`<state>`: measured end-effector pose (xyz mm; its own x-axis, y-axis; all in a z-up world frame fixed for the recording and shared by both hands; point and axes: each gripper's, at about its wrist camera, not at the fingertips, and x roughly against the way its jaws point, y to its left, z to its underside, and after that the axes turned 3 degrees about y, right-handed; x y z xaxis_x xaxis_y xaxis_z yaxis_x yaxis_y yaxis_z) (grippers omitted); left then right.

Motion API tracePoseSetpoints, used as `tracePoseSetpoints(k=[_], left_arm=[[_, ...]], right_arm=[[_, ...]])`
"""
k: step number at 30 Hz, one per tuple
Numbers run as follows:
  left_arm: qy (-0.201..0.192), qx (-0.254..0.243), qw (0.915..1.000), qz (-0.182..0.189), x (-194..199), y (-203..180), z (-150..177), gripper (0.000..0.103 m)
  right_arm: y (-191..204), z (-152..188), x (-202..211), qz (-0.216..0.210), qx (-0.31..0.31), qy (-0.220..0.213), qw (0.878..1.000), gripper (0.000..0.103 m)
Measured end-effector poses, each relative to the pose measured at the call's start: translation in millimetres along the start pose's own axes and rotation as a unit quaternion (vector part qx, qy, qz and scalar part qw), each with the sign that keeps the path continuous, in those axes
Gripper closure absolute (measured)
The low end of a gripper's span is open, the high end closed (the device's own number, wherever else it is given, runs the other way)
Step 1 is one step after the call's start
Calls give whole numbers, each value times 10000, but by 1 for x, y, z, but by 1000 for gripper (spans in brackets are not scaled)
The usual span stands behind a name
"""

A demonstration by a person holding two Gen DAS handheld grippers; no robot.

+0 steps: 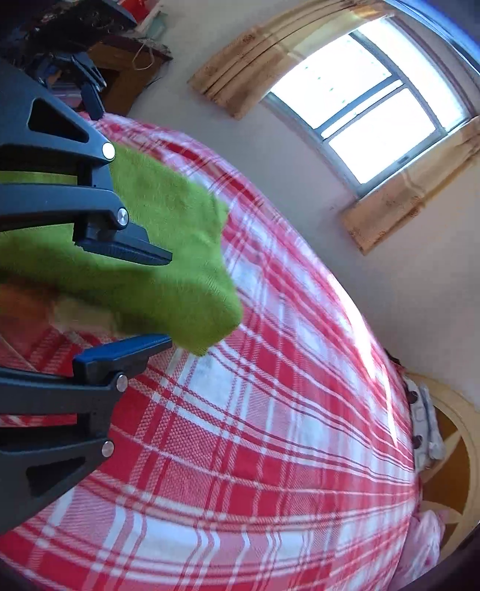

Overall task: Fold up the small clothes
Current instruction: 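Fold the held edge over the sweater and open the right tool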

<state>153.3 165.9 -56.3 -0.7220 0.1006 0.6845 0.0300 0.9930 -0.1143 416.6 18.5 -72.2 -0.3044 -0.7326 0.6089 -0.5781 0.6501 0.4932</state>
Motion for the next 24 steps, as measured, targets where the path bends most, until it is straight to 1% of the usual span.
tracePoseSetpoints(k=[1, 2, 3, 5, 6, 7, 8, 9, 10, 11, 12, 13, 14, 16, 18, 21, 22, 24], left_arm=[[-92, 84, 9999, -85, 1, 4, -3, 26], [-139, 147, 9996, -181, -1, 7, -4, 20], [-160, 222, 9991, -317, -4, 12, -6, 19], [-86, 293, 9980, -562, -16, 19, -7, 18], [24, 368, 9969, -700, -23, 24, -5, 18], [78, 446, 9965, -708, -29, 28, -3, 18], [112, 528, 9963, -663, -34, 32, -2, 16], [178, 616, 9957, -671, -38, 35, 1, 14], [225, 654, 9953, -682, -41, 37, 2, 11], [235, 619, 9954, -686, -43, 38, 3, 7], [251, 545, 9957, -712, -46, 37, 6, 4], [291, 552, 9951, -765, -49, 39, 7, 1], [290, 680, 9945, -747, -50, 42, 9, 0], [269, 780, 9942, -688, -51, 42, 11, 0], [218, 711, 9943, -760, -49, 40, 12, 0], [143, 712, 9931, -926, -33, 34, 10, 0], [81, 672, 9928, -988, -26, 31, 9, 0], [-209, 570, 9934, -976, -8, 24, 2, 0]], right_arm=[[7, 4, 11, -181, 31, -65, 9998, 62], [17, 9, 22, -385, 109, -128, 9991, 56], [26, 13, 29, -529, 185, -162, 9983, 46], [45, 30, 40, -993, 326, -117, 9945, 36], [51, 38, 40, -1195, 350, -18, 9922, 36], [55, 49, 36, -1348, 341, 150, 9902, 36], [57, 57, 30, -1384, 307, 285, 9895, 36], [56, 64, 23, -1338, 260, 411, 9898, 36], [51, 73, 14, -1118, 192, 553, 9920, 36], [46, 78, 5, -914, 128, 664, 9935, 36], [41, 83, -3, -822, 58, 771, 9936, 36], [37, 85, -6, -938, 73, 666, 9933, 36], [37, 86, -6, -949, 128, 588, 9937, 36], [39, 89, -4, -885, 131, 518, 9946, 36], [45, 91, 3, -780, 72, 410, 9961, 36], [58, 97, 27, -504, 46, 99, 9987, 36], [66, 100, 40, -304, 125, -66, 9994, 36], [76, 106, 60, 25, 288, -300, 9991, 34]])
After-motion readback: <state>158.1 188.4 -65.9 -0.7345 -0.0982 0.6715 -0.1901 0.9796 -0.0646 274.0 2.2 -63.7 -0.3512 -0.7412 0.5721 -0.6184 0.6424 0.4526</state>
